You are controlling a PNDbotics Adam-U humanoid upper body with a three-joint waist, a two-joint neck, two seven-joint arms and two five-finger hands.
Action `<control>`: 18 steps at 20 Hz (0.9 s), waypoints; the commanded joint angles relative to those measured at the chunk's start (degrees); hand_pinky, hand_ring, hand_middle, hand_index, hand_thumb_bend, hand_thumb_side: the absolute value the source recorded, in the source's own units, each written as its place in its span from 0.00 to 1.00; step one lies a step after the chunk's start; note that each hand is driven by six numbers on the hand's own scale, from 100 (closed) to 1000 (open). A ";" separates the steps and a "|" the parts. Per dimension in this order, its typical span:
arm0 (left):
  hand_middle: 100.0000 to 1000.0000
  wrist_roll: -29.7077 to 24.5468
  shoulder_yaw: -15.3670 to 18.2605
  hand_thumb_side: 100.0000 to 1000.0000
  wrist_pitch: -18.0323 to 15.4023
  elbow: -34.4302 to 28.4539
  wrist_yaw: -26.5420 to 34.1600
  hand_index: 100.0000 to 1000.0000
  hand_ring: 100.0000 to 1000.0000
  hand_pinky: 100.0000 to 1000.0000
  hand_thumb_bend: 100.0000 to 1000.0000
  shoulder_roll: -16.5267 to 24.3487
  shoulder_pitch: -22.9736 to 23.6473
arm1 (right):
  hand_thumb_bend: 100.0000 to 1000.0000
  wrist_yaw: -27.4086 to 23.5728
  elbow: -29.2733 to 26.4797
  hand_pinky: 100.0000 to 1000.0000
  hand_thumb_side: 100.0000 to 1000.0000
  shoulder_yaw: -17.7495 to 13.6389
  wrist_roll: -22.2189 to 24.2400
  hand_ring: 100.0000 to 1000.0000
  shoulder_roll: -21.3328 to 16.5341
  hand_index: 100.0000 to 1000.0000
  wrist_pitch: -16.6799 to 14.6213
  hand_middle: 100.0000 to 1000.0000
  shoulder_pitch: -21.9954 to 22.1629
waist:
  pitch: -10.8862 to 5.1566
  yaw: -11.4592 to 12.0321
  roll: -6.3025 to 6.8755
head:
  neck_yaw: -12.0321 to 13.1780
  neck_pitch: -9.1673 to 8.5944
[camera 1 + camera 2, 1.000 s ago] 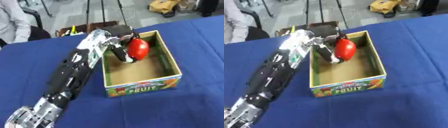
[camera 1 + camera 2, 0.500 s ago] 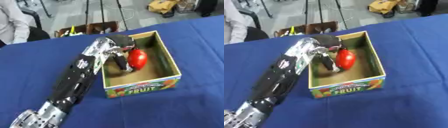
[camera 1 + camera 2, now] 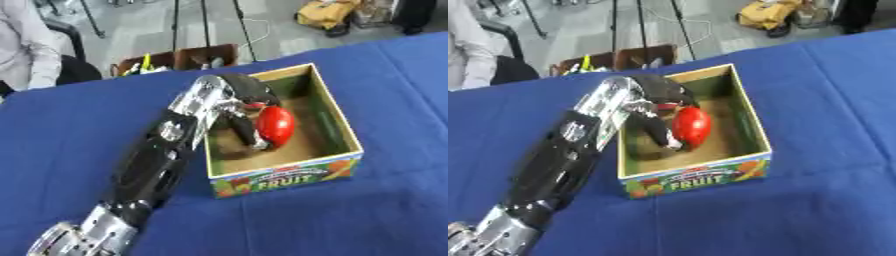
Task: Pick up objects on the table and place them in the box.
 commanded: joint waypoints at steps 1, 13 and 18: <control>0.97 0.81 0.93 0.76 -0.78 -0.86 -2.73 1.00 0.93 0.85 0.58 0.28 -0.69 | 0.00 -0.33 -1.23 0.25 0.75 0.16 -0.10 0.18 -0.26 0.41 0.11 0.24 -0.54 | -1.36 -0.11 -0.58 | 0.26 -0.54; 1.00 5.05 1.47 1.00 -0.57 -0.62 -2.52 1.00 0.97 0.90 0.79 -0.01 -0.54 | 0.00 -0.13 -1.23 0.25 0.75 0.17 -0.18 0.18 -0.19 0.41 0.21 0.24 -0.39 | -1.32 -0.27 -0.50 | 0.37 -0.55; 1.00 4.53 1.45 1.00 -0.51 -0.76 -1.34 1.00 0.97 0.90 0.76 0.01 -0.54 | 0.00 -0.05 -1.23 0.25 0.75 0.23 -0.13 0.18 -0.17 0.41 0.24 0.24 -0.34 | -1.32 -0.24 -0.49 | 0.38 -0.60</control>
